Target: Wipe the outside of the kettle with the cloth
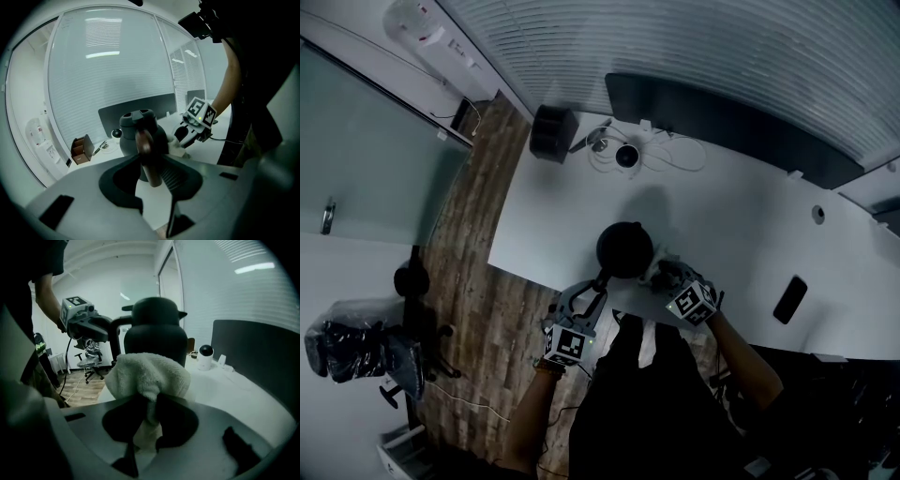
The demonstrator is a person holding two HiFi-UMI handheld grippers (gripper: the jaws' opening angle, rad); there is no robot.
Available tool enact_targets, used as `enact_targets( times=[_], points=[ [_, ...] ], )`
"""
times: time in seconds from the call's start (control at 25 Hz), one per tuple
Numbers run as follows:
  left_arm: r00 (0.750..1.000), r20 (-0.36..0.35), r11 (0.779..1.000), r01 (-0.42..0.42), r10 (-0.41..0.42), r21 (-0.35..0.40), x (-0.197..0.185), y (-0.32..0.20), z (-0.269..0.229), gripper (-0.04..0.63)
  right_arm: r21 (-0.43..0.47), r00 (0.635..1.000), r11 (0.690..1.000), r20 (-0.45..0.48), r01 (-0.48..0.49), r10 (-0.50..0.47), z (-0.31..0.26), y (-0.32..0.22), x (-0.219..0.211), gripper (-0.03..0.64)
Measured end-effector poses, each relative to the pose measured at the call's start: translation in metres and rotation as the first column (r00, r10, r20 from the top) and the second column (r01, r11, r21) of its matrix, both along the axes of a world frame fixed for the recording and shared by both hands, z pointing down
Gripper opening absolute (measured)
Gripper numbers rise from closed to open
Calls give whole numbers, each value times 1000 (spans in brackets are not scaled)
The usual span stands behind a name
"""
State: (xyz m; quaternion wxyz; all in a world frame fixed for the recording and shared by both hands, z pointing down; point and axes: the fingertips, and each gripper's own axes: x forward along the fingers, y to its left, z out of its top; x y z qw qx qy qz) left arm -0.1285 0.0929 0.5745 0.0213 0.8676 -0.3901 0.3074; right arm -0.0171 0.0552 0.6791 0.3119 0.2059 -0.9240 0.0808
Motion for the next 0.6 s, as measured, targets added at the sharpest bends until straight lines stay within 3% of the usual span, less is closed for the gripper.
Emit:
enact_targets(
  times=[0.2, 0.36, 0.48, 0.6],
  points=[
    [999, 4, 999, -34, 34, -2, -2, 0, 1, 120, -9, 999, 1000, 34, 3, -2, -4, 4, 3, 67],
    [997, 16, 997, -76, 77, -19, -7, -1, 2, 120, 38, 992, 999, 126, -16, 11, -59, 6, 24, 67],
    [988, 62, 990, -138, 139, -18, -9, -3, 1, 120, 110, 984, 994, 176, 17, -37, -99, -1, 29, 67],
    [980, 84, 984, -177, 178, -23, -13, -6, 1, 120, 127, 976, 990, 196, 68, -92, -107, -16, 20, 67]
  ],
)
